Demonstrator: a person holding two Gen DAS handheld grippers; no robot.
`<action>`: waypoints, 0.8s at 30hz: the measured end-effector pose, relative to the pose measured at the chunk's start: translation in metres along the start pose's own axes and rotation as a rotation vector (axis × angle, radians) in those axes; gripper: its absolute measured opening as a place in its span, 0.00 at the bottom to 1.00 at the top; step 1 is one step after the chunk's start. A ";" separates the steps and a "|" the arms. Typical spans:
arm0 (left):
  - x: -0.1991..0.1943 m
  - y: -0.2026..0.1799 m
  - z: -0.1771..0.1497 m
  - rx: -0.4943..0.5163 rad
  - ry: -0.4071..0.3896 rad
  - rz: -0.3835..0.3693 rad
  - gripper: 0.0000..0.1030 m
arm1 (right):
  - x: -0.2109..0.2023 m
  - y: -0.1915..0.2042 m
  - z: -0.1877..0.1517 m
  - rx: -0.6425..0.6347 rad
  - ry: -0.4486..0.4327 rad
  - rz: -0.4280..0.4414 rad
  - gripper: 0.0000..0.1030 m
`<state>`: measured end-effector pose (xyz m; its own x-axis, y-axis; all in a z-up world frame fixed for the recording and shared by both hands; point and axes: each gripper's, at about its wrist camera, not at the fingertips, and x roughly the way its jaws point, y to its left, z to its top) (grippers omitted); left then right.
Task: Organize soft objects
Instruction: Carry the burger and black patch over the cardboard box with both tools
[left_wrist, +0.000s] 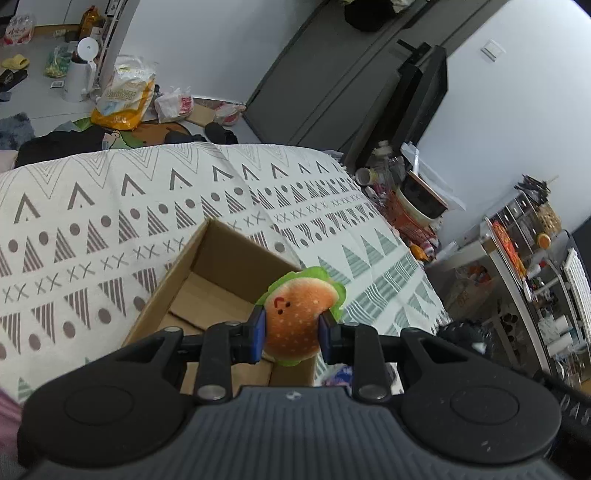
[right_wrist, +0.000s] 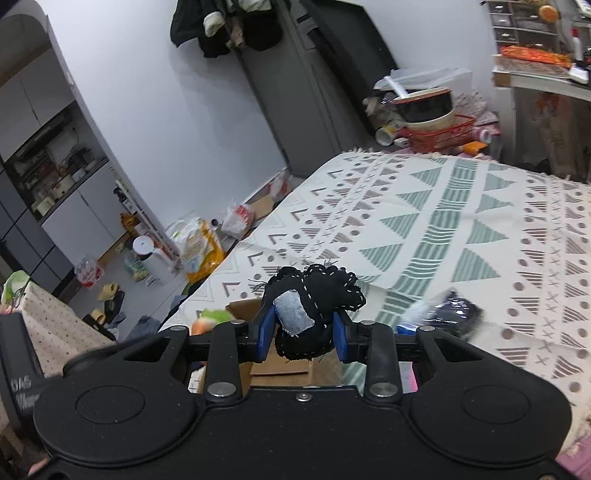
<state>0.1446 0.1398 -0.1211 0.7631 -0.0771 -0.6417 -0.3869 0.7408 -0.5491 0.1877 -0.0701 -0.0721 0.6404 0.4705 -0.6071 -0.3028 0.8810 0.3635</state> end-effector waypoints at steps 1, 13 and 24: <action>0.003 0.001 0.004 -0.004 -0.004 0.008 0.27 | 0.005 0.002 0.001 0.002 0.005 0.008 0.32; 0.041 0.036 0.019 -0.091 0.041 0.051 0.28 | 0.066 0.011 0.001 0.027 0.083 0.053 0.32; 0.055 0.054 0.026 -0.213 0.026 0.098 0.52 | 0.093 0.017 0.001 0.041 0.119 0.084 0.32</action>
<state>0.1794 0.1925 -0.1723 0.7038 -0.0309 -0.7097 -0.5610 0.5886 -0.5820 0.2429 -0.0114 -0.1214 0.5246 0.5472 -0.6521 -0.3215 0.8367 0.4434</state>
